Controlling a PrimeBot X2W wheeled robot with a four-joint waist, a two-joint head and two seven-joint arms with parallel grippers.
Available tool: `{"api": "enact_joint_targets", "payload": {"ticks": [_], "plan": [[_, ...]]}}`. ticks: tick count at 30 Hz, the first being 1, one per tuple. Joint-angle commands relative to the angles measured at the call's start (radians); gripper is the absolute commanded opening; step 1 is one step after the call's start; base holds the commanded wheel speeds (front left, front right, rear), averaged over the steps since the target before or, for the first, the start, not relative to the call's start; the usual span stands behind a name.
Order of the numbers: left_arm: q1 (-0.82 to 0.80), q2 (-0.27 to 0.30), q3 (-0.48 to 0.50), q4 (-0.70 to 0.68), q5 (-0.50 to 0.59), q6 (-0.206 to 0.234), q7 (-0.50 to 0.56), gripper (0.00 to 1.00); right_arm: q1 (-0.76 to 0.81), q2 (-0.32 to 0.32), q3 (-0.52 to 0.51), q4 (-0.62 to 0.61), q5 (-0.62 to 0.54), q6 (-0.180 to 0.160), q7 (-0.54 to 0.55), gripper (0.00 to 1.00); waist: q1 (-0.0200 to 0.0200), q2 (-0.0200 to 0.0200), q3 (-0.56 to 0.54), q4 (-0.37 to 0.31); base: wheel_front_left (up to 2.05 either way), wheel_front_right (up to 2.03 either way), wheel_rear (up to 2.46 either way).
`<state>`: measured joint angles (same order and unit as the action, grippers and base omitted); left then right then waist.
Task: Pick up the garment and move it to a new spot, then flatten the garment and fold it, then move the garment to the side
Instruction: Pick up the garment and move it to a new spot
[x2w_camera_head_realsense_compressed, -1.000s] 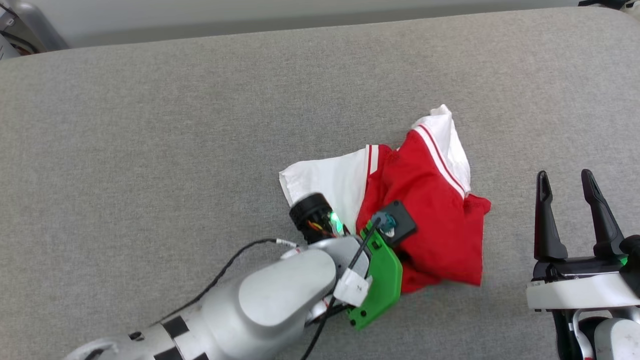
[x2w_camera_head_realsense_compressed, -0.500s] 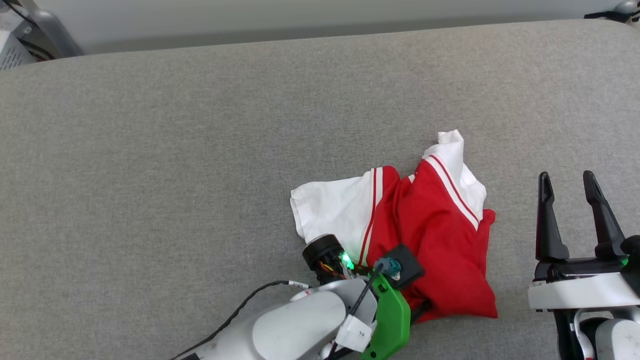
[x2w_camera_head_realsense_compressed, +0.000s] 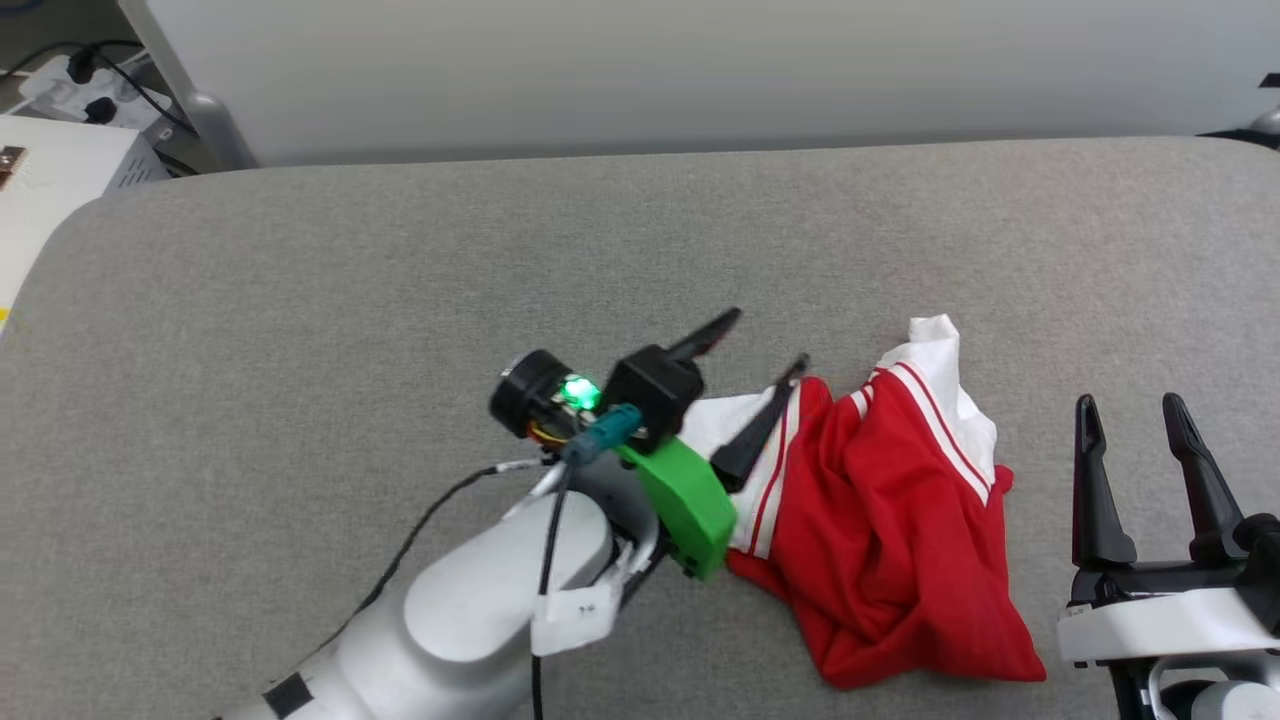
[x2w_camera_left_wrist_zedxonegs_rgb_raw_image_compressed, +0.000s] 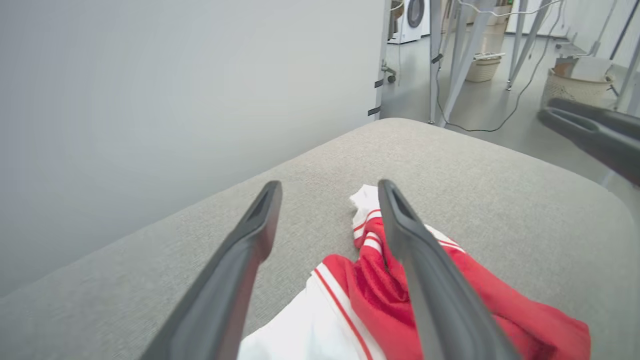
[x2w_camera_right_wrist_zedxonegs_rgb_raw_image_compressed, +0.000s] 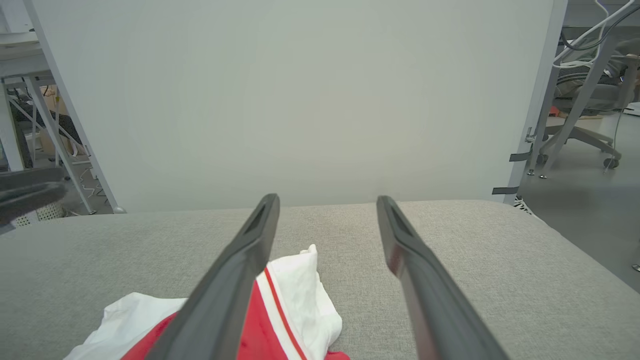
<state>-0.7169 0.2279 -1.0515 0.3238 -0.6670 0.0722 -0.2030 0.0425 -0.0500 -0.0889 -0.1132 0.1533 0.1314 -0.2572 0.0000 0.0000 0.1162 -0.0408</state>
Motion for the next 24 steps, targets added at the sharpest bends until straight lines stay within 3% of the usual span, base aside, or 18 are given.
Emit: {"api": "enact_joint_targets", "payload": {"ticks": [1, 8, 13, 17, 24], "plan": [[0.026, 0.027, 0.026, -0.006, 0.009, 0.034, -0.020, 1.00, 0.013, 0.000, 0.000, 0.000, -0.006, -0.001, -0.005, 1.00, 0.0000, 0.0000, -0.028, 0.028, 0.00, 0.00, 0.00], [0.147, 0.111, 0.195, -0.077, 0.049, 0.185, -0.058, 1.00, 0.031, 0.000, 0.006, 0.000, -0.013, -0.001, -0.005, 1.00, 0.0000, 0.0000, -0.052, 0.058, 0.00, 0.00, 0.00], [0.288, 0.135, 0.363, -0.161, 0.118, 0.243, -0.058, 1.00, 0.036, 0.000, 0.010, 0.004, 0.004, -0.001, -0.005, 1.00, 0.0000, 0.0000, -0.061, 0.075, 0.00, 0.00, 0.00], [0.408, 0.124, 0.491, -0.207, 0.170, 0.247, -0.059, 1.00, 0.044, 0.000, 0.014, 0.010, 0.003, -0.001, -0.005, 1.00, 0.0000, 0.0000, -0.073, 0.083, 0.00, 0.00, 0.00], [0.587, 0.058, 0.666, -0.264, 0.268, 0.158, -0.059, 1.00, 0.060, 0.000, 0.038, 0.029, 0.004, -0.001, -0.005, 1.00, 0.0000, 0.0000, -0.092, 0.089, 0.00, 0.00, 0.00]]}}
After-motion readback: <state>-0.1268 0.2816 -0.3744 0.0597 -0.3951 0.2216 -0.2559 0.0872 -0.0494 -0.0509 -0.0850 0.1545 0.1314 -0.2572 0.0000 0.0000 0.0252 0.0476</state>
